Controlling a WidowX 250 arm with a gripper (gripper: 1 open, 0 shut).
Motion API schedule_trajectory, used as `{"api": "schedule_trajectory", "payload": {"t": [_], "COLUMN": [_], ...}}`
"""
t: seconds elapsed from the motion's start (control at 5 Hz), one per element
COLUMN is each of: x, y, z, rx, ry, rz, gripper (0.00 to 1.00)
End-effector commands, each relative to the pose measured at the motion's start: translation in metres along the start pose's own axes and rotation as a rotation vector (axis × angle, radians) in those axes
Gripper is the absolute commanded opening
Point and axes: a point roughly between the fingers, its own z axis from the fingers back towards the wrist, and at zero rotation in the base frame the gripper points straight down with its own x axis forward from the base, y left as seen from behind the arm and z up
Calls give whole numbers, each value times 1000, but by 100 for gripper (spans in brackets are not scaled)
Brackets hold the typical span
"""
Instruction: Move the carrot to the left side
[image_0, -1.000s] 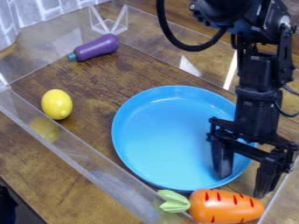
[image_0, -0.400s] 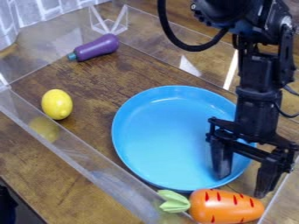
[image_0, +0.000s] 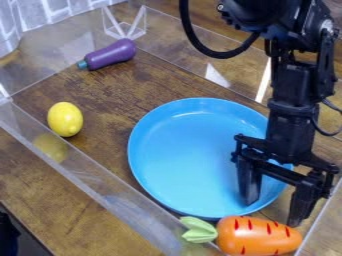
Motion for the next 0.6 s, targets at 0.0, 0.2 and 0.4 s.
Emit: {"api": "schedule_trajectory", "payload": {"t": [0.0,0.2,0.4], "x": [-8,-11,-17], "y": [9,10,2], "z": [-8,-7,-9], "rx": [9,3,17], "ry": [18,15,22], "rz": [80,139,128], "gripper": [100,100,100]}}
